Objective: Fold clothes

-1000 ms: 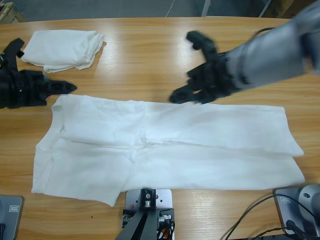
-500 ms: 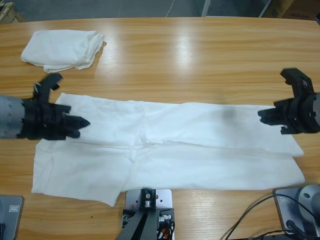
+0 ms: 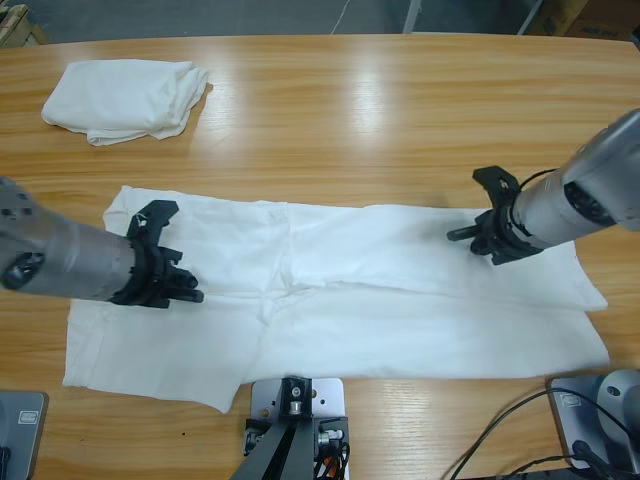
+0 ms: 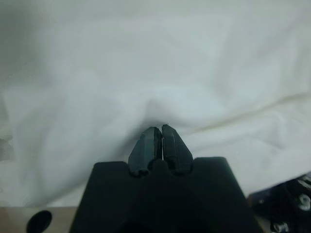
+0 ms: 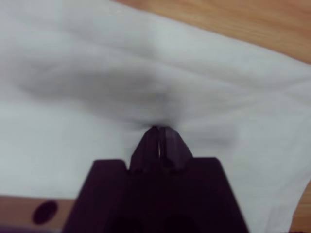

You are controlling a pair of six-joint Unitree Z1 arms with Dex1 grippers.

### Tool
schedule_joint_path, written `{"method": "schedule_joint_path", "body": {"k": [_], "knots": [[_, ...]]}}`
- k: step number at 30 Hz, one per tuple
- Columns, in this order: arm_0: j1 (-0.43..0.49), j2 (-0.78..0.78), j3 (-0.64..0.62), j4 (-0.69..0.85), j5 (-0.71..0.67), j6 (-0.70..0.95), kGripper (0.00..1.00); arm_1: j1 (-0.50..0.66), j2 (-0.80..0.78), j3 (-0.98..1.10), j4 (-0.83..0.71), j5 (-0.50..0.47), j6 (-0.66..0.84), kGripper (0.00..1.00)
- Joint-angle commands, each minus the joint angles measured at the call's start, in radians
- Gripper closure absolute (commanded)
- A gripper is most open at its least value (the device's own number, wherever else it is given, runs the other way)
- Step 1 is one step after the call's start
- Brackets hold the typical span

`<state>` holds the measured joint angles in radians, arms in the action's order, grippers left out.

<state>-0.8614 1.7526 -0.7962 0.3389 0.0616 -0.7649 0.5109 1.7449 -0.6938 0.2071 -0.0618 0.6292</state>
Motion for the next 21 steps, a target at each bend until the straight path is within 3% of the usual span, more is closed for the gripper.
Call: {"method": "schedule_joint_path", "body": {"k": [1,4,14,18,20,21], "knots": [[0.016,0.142,-0.053,0.019,0.025,-0.069,1.000,-0.077,0.106,0.002,-0.069,-0.004,-0.090,1.000],[0.030,0.161,-0.052,0.022,0.034,-0.079,1.000,-0.104,0.125,0.001,-0.142,0.008,-0.171,1.000],[0.253,0.122,-0.054,0.038,0.078,-0.094,1.000,-0.230,0.195,-0.061,-0.221,0.062,-0.386,1.000],[0.264,0.097,-0.062,0.036,0.076,-0.091,1.000,-0.255,0.171,-0.071,-0.219,0.082,-0.412,1.000],[0.260,0.089,-0.073,0.035,0.069,-0.087,1.000,-0.255,0.139,-0.068,-0.218,0.115,-0.411,0.243],[0.254,0.083,-0.079,0.035,0.065,-0.085,1.000,-0.255,0.104,-0.064,-0.217,0.138,-0.409,0.100]]}}
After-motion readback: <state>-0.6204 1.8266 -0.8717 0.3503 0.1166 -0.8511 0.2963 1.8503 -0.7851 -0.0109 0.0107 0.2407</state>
